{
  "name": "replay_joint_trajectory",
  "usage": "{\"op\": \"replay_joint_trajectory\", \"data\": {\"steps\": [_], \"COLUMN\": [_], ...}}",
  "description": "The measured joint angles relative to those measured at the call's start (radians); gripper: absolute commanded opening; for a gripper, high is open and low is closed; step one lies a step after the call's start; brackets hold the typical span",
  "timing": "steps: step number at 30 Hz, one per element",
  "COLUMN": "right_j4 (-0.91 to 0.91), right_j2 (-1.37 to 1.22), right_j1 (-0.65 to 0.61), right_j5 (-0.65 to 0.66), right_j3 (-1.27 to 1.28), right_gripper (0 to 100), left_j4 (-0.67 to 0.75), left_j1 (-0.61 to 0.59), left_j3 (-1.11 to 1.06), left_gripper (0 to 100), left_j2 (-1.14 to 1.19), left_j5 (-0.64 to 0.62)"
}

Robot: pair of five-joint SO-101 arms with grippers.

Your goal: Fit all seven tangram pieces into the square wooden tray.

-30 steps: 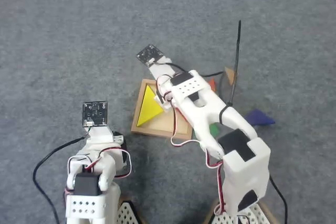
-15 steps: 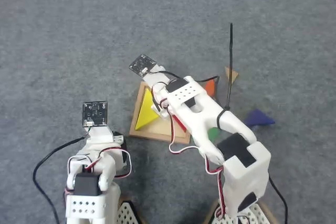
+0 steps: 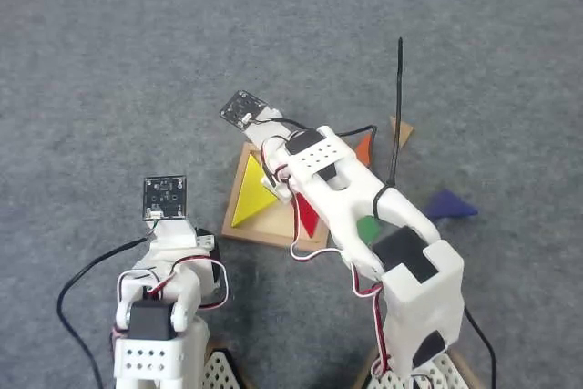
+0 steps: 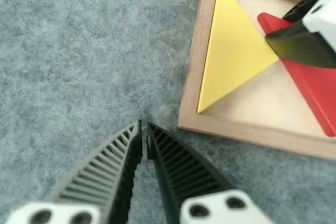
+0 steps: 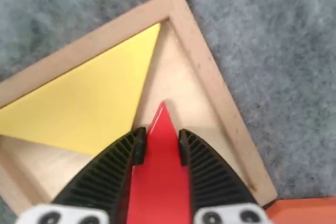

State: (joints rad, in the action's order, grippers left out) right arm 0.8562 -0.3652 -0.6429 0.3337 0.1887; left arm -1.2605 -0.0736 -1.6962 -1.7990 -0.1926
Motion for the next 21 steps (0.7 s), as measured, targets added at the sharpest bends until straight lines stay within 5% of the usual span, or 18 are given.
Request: {"op": "replay_joint_trajectory", "data": {"steps": [21], "right_j4": [-0.051], "right_j2": [0.44], "right_j1": [-0.213], "right_j5": [0.023], "right_j3": [0.402], "right_gripper": [0.8], "left_j4": [0.0], "left_j1": [0.0], "left_j3": [0.0], "left_gripper": [1], "left_j2": [0.0], "left_j5": [0.0]}}
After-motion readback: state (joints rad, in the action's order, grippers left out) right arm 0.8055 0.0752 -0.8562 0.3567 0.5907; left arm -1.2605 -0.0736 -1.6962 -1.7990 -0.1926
